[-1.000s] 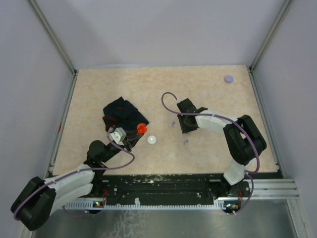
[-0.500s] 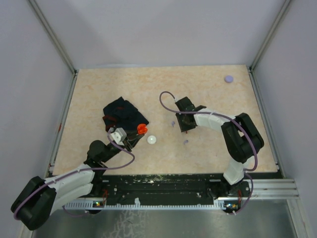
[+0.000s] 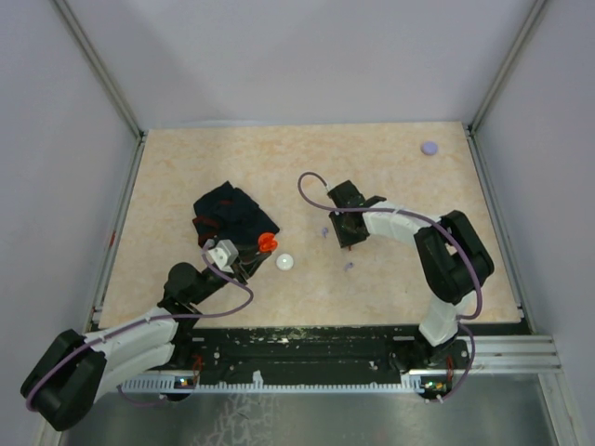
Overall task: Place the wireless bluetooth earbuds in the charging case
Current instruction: Pick up the earbud from the center of the board.
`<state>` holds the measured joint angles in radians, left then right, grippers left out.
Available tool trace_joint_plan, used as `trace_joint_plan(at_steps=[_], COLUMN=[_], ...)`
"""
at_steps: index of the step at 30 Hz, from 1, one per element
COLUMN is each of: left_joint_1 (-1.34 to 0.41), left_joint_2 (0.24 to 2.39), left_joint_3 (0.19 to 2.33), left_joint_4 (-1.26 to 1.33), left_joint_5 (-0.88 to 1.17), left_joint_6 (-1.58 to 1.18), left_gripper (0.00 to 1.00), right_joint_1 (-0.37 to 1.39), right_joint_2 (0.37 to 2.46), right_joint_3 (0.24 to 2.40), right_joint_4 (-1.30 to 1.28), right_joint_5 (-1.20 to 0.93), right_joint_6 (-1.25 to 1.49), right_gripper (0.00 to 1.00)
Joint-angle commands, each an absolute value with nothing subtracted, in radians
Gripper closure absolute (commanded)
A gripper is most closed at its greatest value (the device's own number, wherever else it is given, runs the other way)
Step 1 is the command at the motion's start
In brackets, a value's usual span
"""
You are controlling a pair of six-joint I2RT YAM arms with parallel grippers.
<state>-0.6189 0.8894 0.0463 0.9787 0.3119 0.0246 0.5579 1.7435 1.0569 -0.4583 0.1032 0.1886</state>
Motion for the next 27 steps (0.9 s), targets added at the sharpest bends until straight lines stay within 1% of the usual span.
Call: trace_joint_plan(at_steps=[1,10,15,18,27], left_joint_1=[-0.612,-0.613,-0.612,-0.612,-0.612], left_joint_2=[0.893,0.888,0.888,0.893,0.911], left_joint_3=[0.048,0.038,0.033,0.025,0.016], left_joint_4=[0.997,1.020,1.039,1.074,1.192], left_joint_5=[0.333,0.349,0.357,0.365,0.361], left_joint_6=[0.025,0.019,0.013,0.010,0.008], left_gripper=[1.00,1.00,1.00,1.00,1.00], right_joint_1=[0.559,0.568,0.578,0.596,0.664], right_joint_2=[1.767,1.787,1.771,1.735,1.535], right_joint_3=[1.097,1.103,1.108,1.110,1.127], right_joint_4=[-0.505,-0.500,-0.496,-0.496,-0.479], right_joint_5=[0.109,0.117,0.129,0.139,0.183], right_joint_6=[0.172,0.154,0.143,0.138,0.133], right_gripper=[0.71,0.76,0.82,0.86,0.88])
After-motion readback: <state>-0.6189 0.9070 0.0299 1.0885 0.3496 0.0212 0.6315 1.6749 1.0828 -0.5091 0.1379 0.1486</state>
